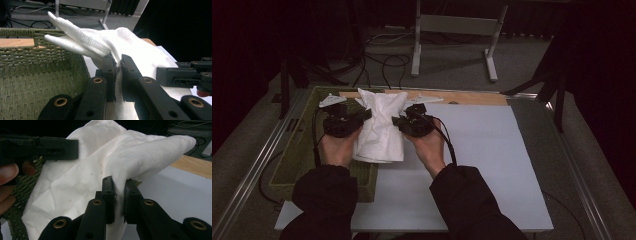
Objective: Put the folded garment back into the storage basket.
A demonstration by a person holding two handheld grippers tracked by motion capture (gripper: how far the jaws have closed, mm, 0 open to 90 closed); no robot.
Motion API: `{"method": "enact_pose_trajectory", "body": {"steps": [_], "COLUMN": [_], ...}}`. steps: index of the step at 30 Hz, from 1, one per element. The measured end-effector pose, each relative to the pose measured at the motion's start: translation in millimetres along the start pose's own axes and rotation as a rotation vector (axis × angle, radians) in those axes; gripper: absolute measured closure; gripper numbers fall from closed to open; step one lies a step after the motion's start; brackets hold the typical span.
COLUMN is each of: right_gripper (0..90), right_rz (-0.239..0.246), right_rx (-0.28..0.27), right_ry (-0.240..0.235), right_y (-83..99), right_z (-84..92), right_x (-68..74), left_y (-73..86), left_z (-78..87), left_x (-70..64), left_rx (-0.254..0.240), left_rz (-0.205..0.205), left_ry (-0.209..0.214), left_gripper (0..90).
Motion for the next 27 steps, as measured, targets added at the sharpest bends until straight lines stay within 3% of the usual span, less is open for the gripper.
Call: {"method": "enact_pose_trajectory", "body": {"steps": [27], "right_gripper": [81.5], "right_rz": [0.023], "right_rx": [0.014], "right_ry": [-0.017], "right_y": [-1.8], "right_z": [-21.4], "right_x": [21.5], "left_y": [5.8], "left_z": [15.5], "left_x": [21.5], "left_rx": [-0.011], "left_rz": [0.003], "left_ry": [-0.028], "left_gripper": [83.6]}}
Point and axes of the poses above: each handheld gripper's, and its own axes: z roughly backward along the jaws, y roughly out of its underside, x roughly to its left, the point moved 1 cm from there along -z, roughly forward along the jaws
